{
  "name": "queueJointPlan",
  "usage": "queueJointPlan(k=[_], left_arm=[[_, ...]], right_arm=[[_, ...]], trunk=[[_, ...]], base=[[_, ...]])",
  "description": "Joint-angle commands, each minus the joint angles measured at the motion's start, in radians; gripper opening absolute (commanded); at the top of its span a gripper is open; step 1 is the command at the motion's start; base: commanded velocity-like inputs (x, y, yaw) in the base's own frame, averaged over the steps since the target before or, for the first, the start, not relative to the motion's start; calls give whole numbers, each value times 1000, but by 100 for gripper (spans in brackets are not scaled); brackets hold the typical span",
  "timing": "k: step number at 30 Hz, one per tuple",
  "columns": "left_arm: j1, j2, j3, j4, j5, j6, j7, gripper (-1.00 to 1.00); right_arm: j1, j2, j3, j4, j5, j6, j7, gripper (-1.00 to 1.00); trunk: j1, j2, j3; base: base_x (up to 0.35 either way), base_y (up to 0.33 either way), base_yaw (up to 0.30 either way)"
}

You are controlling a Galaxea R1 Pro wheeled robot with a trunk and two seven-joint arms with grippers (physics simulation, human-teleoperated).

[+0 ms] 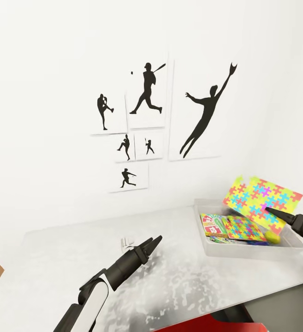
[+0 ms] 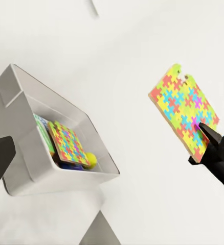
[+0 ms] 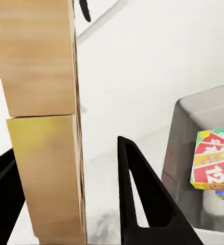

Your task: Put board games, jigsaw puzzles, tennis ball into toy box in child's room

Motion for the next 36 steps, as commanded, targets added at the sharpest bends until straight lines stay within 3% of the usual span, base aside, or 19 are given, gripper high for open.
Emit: queueJointPlan(k=[1, 5, 8, 9, 10, 15, 18, 21, 24, 25, 26, 28, 32, 36], left_arm=[[-1, 0, 1, 0, 10, 10, -1, 100], [-1, -1, 1, -1, 11, 18, -1, 100], [-2, -2, 0, -4, 12, 26, 0, 100], [-5, -3, -2, -10, 13, 40, 8, 100], [-7, -4, -3, -15, 13, 46, 12, 100], [-23, -7, -3, -67, 14, 86, 34, 100], [-43, -10, 3, -162, 16, 163, 72, 100], [-67, -14, 6, -203, 28, 200, 98, 100], [-113, -19, 6, -239, 79, 237, 146, 100], [-130, -20, 4, -246, 103, 245, 165, 100], [-161, -21, -3, -258, 149, 256, 203, 100], [-183, -22, -15, -266, 185, 263, 233, 100], [-208, -23, -36, -272, 228, 271, 269, 100], [-217, -23, -43, -274, 243, 273, 280, 100]], right_arm=[[-2, 0, -1, 1, 1, 5, 8, -100], [-109, 47, 0, 98, -1, 5, -138, -100], [-151, 60, 0, 157, -2, 5, -212, -100], [-213, 77, 0, 242, -3, 5, -306, -100], [-230, 82, 0, 263, -2, 5, -328, -100], [-275, 104, 0, 320, -2, 5, -383, -100], [-293, 116, 2, 353, -2, 5, -409, -100], [-297, 119, 3, 363, -3, 5, -415, -100], [-300, 125, 4, 378, -2, 5, -421, -100], [-300, 127, 4, 386, -2, 5, -422, -100], [-301, 131, 4, 401, -2, 5, -424, -100], [-301, 133, 4, 413, -2, 5, -426, -100], [-298, 136, 3, 429, -2, 5, -434, -100], [-296, 137, 2, 435, -2, 5, -442, -100]], trunk=[[1, -2, -2], [1, -2, -2], [1, -2, -2], [1, -2, -2], [1, -2, -2], [1, -2, -2], [1, -2, -2], [1, -2, -2], [1, -2, -2], [1, -2, -2], [1, -2, -2], [1, -2, -2], [1, -2, -2], [1, -2, -2]], base=[[0, 0, 0], [0, 0, 0], [0, 0, 0], [0, 0, 0], [0, 0, 0], [0, 0, 0], [0, 0, 0], [0, 0, 0], [0, 0, 0], [0, 0, 0], [0, 0, 0], [0, 0, 0], [0, 0, 0], [0, 0, 0]])
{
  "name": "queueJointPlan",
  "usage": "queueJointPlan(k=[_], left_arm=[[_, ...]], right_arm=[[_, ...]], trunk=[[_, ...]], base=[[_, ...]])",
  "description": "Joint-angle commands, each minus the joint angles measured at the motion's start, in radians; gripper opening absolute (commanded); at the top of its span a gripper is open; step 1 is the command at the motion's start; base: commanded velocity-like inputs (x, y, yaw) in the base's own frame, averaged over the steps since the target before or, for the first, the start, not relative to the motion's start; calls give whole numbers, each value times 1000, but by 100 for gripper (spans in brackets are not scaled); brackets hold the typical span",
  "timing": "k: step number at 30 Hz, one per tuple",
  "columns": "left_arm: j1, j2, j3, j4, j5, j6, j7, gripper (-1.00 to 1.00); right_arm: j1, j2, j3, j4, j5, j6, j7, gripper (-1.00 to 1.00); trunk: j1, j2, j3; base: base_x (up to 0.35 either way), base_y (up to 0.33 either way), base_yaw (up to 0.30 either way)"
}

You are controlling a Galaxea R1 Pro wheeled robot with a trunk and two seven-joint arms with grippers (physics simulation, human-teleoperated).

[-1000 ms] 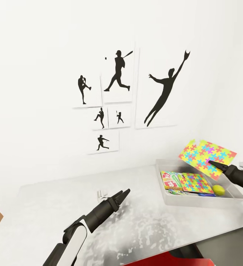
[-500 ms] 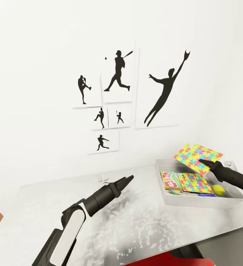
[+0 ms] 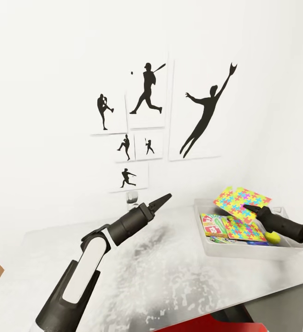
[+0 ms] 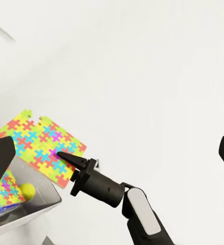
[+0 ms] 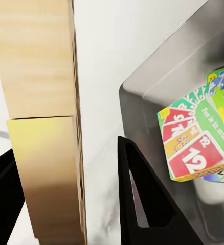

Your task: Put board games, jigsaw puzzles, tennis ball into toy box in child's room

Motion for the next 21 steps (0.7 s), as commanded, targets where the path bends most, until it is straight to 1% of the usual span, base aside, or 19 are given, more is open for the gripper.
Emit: queueJointPlan(k=[1, 11, 19, 21], left_arm=[[-3, 0, -1, 0, 9, 7, 3, 100], [-10, -1, -7, 1, 19, 7, 15, 100], [-11, -2, -7, 3, 19, 7, 17, 100], [-11, -2, -7, 5, 19, 7, 17, 100]], right_arm=[[-1, 1, -3, 2, 7, 5, 11, -100], [2, 2, -8, 40, 7, 5, -1, -100], [2, 3, -17, 47, 6, 5, -38, -100], [2, 4, -23, 47, 6, 5, -57, -100]], trunk=[[1, -2, -2], [1, -2, -2], [1, -2, -2], [1, -2, -2]], base=[[0, 0, 0], [0, 0, 0], [0, 0, 0], [0, 0, 0]])
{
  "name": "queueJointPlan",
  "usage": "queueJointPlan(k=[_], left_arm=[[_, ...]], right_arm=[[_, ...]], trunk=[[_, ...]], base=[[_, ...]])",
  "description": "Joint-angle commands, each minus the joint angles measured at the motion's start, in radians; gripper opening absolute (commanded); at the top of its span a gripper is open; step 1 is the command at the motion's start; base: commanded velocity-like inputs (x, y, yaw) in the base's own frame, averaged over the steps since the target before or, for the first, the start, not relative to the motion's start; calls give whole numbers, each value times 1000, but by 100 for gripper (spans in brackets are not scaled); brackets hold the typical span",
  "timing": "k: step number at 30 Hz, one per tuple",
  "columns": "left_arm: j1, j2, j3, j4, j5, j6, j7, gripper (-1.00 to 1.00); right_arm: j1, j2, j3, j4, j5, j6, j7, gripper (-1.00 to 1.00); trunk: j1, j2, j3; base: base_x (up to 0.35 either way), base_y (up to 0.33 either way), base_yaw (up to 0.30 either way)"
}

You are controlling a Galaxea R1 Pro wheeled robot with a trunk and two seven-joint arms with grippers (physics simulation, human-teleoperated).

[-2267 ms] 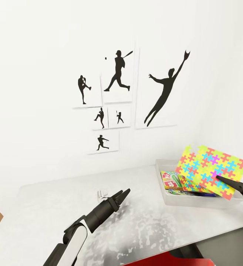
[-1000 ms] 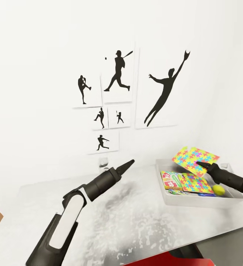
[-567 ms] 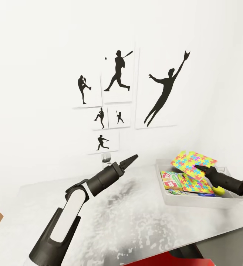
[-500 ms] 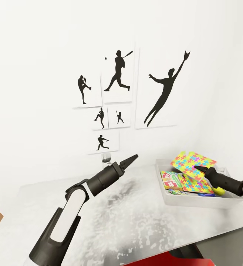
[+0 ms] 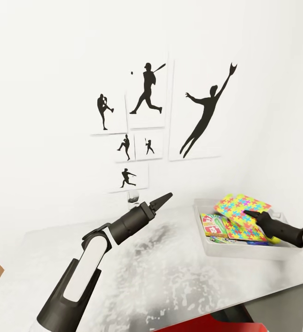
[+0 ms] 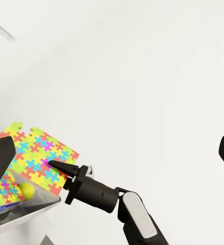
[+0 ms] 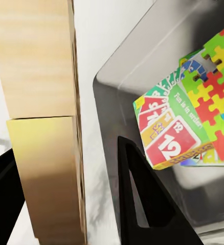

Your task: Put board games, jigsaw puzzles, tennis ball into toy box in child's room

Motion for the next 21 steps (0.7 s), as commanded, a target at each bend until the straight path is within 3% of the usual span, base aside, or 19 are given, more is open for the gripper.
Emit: queueJointPlan(k=[1, 12, 21], left_arm=[[-1, 0, 1, 0, 5, 6, 0, 100], [-2, -1, 1, 3, 3, 6, 1, 100], [-2, -1, 1, 6, 2, 6, 2, 100]], right_arm=[[-1, 2, -6, 0, 6, 5, 2, -100], [-2, 34, -69, -1, -6, 5, -62, -100], [-8, 41, -89, 3, -10, 5, -113, -100]], trunk=[[1, -2, -2], [1, -2, -2], [1, -2, -2]], base=[[0, 0, 0], [0, 0, 0], [0, 0, 0]])
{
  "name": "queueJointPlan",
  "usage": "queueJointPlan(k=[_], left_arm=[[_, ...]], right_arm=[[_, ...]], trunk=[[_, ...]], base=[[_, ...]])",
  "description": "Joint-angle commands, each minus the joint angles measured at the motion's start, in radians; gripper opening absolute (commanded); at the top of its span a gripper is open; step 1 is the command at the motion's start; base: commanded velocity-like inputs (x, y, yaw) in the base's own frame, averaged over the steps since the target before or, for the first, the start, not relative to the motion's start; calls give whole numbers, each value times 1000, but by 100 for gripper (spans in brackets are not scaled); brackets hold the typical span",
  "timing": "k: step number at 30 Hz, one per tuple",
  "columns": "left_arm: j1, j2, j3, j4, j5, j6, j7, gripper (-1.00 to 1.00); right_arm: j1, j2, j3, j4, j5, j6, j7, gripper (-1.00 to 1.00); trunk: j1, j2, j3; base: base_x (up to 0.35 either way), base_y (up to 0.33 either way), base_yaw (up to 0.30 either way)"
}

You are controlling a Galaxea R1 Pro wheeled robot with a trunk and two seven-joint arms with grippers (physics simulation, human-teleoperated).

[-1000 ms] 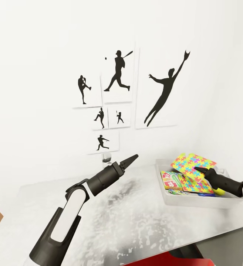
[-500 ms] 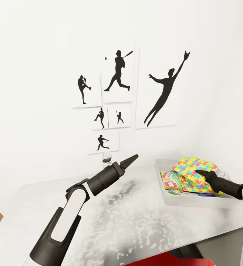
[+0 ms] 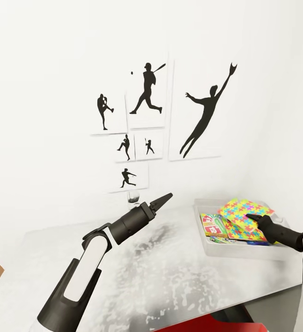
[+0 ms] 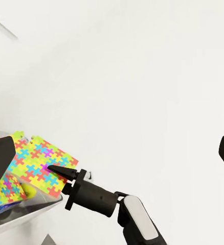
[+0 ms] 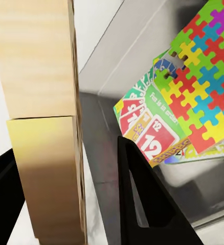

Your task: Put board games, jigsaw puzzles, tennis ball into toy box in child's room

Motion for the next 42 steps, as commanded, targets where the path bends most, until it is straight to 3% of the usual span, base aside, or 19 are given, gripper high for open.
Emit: queueJointPlan(k=[1, 9, 21, 31, 42], left_arm=[[-1, 0, 1, 0, 5, 6, 0, 100], [-1, 0, 1, 2, 5, 6, 0, 100], [-1, 0, 4, 4, 5, 6, 0, 100], [-1, 1, 4, 5, 5, 6, 0, 100], [-1, 1, 5, 6, 5, 6, -1, 100]], right_arm=[[-3, 1, -4, 3, 8, 5, 2, -100], [-15, 2, -10, 28, 5, 5, -39, -100], [-73, 4, -29, 146, -2, 5, -102, -100], [-100, 22, -32, 177, -3, 5, -127, -100], [-169, 20, -40, 278, -4, 5, -195, -100]], trunk=[[1, -2, -2], [1, -2, -2], [1, -2, -2], [1, -2, -2], [1, -2, -2]], base=[[0, 0, 0], [0, 0, 0], [0, 0, 0], [0, 0, 0], [0, 0, 0]])
